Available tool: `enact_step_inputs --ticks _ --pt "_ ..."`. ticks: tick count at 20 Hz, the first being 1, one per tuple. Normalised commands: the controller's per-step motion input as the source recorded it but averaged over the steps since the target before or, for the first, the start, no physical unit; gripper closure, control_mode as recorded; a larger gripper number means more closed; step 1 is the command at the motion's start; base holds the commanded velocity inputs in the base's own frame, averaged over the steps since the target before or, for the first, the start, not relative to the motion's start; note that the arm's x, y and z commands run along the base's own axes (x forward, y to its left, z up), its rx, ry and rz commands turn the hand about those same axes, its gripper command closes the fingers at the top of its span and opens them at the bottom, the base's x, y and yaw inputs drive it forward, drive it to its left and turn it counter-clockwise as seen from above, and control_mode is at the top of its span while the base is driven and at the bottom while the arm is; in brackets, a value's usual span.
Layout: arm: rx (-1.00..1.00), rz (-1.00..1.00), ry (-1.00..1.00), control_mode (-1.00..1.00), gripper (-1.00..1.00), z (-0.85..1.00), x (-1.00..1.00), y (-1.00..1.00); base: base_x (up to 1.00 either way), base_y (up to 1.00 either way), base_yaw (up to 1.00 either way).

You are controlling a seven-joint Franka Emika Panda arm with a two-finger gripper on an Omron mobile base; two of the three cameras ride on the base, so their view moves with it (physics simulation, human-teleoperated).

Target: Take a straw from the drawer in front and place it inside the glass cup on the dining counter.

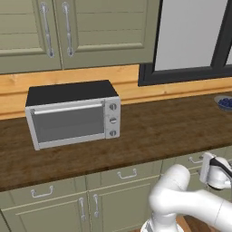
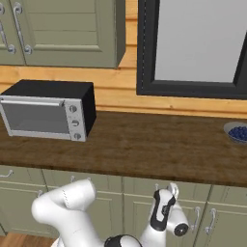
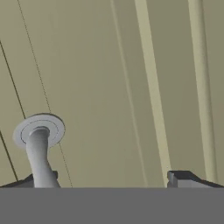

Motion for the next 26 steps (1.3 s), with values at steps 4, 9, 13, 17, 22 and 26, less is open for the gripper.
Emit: enact_step_inputs --ticks 4,9,13,17,22,26 --pt "-0.04 0.0 0.0 -1.0 -1.0 -0.24 0.27 0.0 0.0 0.0 0.0" --pt "-0.01 0.0 0.0 -1.0 -1.0 -0.18 0.26 0.0 0.0 0.0 0.0" --pt "0.0 0.0 0.0 -1.0 1.0 -0.31 0.3 0.0 0.0 0.0 0.0" --pt "0.0 0.0 0.01 -1.0 1.0 -0.41 0.29 0.0 0.0 0.0 0.0" --pt "0.0 0.0 0.05 -1.0 1.0 -0.62 0.09 0.0 0.0 0.0 0.0" --pt "0.0 0.0 0.08 -1.0 1.0 -0.74 0.0 0.0 0.0 0.0 0.0"
